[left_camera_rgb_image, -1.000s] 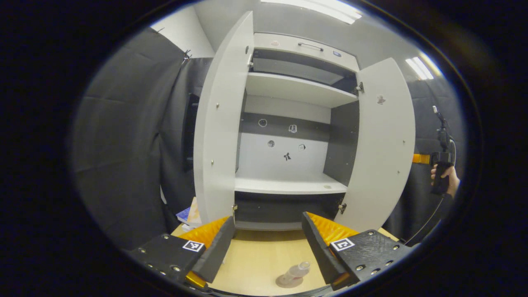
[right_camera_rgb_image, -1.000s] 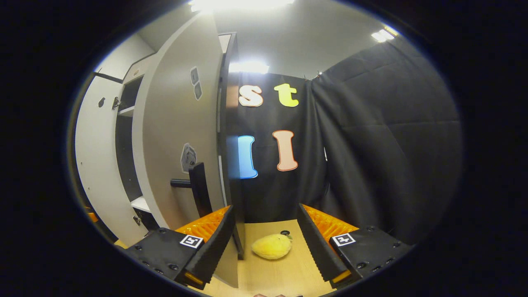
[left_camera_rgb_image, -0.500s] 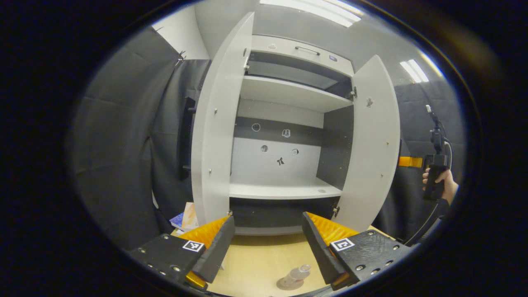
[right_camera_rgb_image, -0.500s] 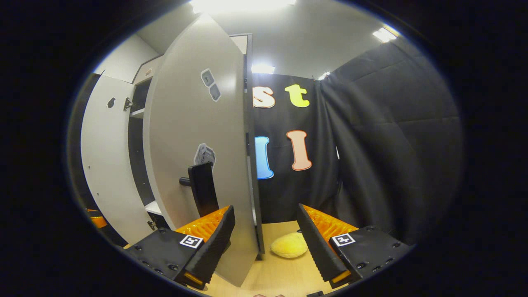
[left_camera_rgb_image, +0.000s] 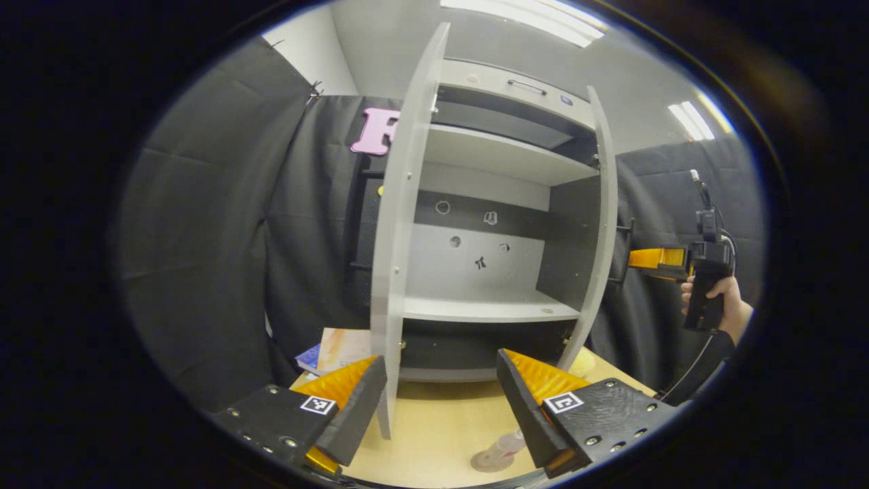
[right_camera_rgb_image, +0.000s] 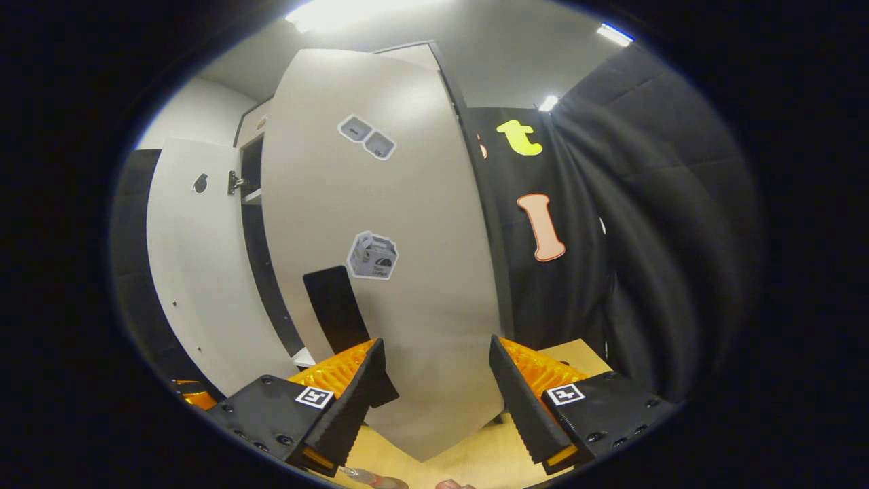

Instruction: Grasp the bottle in the cabinet with the left hand and place it on the coaster, then close the right door with the right hand and the left door with the left hand.

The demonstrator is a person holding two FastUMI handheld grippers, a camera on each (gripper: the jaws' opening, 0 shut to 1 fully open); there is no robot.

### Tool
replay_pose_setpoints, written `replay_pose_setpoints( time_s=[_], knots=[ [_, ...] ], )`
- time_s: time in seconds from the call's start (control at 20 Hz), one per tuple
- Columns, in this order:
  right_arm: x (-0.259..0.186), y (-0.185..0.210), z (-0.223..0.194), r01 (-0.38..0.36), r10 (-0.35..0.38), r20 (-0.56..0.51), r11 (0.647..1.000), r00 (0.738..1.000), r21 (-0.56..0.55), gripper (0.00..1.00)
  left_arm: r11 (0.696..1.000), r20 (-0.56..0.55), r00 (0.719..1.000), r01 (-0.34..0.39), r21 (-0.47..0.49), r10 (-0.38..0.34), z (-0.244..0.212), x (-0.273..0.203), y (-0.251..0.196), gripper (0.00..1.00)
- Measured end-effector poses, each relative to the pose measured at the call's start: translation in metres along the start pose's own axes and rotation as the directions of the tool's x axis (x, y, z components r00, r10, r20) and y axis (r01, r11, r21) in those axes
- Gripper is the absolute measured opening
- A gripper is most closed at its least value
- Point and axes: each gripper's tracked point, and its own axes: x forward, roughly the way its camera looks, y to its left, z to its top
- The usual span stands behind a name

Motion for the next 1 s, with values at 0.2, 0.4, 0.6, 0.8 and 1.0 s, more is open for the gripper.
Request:
replay_pose_setpoints(
  time_s=[0.2,0.4,0.6,0.8,1.0],
  knots=[
    [-0.003,0.011,-0.004,0.010,-0.010,0.019,0.999,1.000,-0.036,0.98,0.996,0.037,0.996,-0.079,-0.028,0.080,0.012,-0.016,0.042,1.00],
    [0.001,0.010,-0.008,0.030,-0.029,0.012,0.999,1.000,-0.026,0.98,0.986,0.041,0.985,-0.168,0.026,0.166,0.018,-0.026,0.092,0.95],
    [0.002,0.007,-0.012,0.058,-0.058,0.008,0.998,0.998,-0.008,0.97,0.978,0.032,0.978,-0.209,0.023,0.208,0.023,-0.025,0.121,0.95],
    [-0.006,0.012,-0.026,0.083,-0.083,-0.001,0.996,0.997,-0.028,0.98,0.970,0.049,0.969,-0.242,-0.014,0.243,0.041,-0.018,0.161,0.95],
    [-0.020,0.015,-0.048,0.096,-0.098,-0.034,0.994,0.995,-0.049,0.98,0.970,0.101,0.966,-0.241,0.021,0.238,0.072,-0.001,0.185,0.95]
  ],
)
